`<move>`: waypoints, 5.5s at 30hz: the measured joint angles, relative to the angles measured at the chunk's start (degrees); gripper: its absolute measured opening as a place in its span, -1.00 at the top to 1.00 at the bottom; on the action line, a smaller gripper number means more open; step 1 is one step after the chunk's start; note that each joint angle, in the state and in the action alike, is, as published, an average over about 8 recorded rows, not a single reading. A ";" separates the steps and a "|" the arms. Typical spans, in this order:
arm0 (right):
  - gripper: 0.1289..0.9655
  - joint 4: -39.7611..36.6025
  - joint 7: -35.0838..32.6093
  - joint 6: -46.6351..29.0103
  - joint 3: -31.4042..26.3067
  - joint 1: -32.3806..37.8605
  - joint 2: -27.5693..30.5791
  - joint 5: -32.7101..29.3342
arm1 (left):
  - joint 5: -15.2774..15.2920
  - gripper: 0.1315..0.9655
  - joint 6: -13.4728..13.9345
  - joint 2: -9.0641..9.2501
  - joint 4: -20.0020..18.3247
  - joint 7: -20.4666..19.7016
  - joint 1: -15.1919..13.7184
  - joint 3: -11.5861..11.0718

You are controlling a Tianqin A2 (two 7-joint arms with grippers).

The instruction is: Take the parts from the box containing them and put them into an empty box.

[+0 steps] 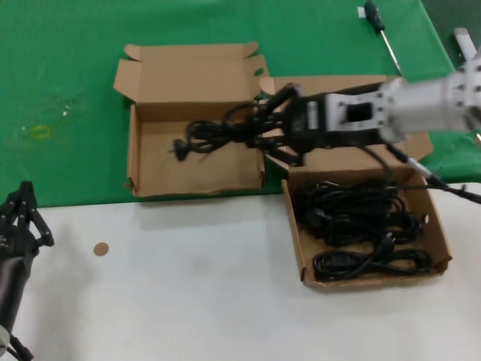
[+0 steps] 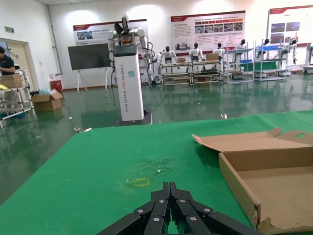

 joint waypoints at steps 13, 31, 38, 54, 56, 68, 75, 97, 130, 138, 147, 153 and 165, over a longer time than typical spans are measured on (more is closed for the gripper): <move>0.81 -8.81 -0.22 9.19 -3.45 1.72 -11.81 -4.09 | 0.00 0.95 0.00 0.00 0.00 0.00 0.00 0.00; 0.81 -30.24 -15.37 15.74 -3.17 6.39 -19.67 -3.65 | 0.00 0.95 0.00 0.00 0.00 0.00 0.00 0.00; 0.81 -34.07 -18.67 16.31 -2.16 7.54 -20.91 -2.64 | 0.00 0.95 0.00 0.00 0.00 0.00 0.00 0.00; 0.59 -39.33 -23.80 16.99 -0.24 8.75 -23.76 -0.64 | 0.00 0.95 0.00 0.00 0.00 0.00 0.00 0.00; 0.52 -39.30 -23.78 16.97 -0.30 8.67 -23.75 -0.75 | 0.00 0.95 0.00 0.00 0.00 0.00 0.00 0.00; 0.02 -28.27 -15.93 15.65 -1.58 4.72 -19.68 -2.58 | 0.00 0.95 0.00 0.00 0.00 0.00 0.00 0.00; -0.42 -23.85 -12.84 15.20 -1.79 3.25 -18.02 -2.98 | 0.00 0.95 0.00 0.00 0.00 0.00 0.00 0.00; -0.98 -13.82 -7.09 24.20 4.02 -8.82 -16.90 1.41 | -0.01 0.51 0.00 0.00 0.00 0.00 0.00 0.00; -1.00 7.53 5.15 43.63 16.50 -34.67 -14.62 10.92 | -0.01 -0.78 0.00 0.00 0.00 0.01 0.00 0.00; -1.00 12.73 8.12 48.37 19.56 -40.98 -14.06 13.25 | -0.02 -0.94 0.00 0.00 0.00 0.01 0.00 0.00; -1.00 18.58 11.48 53.69 22.98 -48.06 -13.43 15.85 | -0.02 -1.00 0.00 0.00 0.00 0.01 0.00 0.00; -1.00 21.98 13.44 56.78 24.97 -52.19 -13.07 17.36 | -0.02 -1.00 0.00 0.00 0.00 0.02 0.00 0.00; -1.00 23.13 14.10 57.83 25.64 -53.57 -12.95 17.87 | -0.02 -1.00 0.00 0.00 0.00 0.03 0.00 0.00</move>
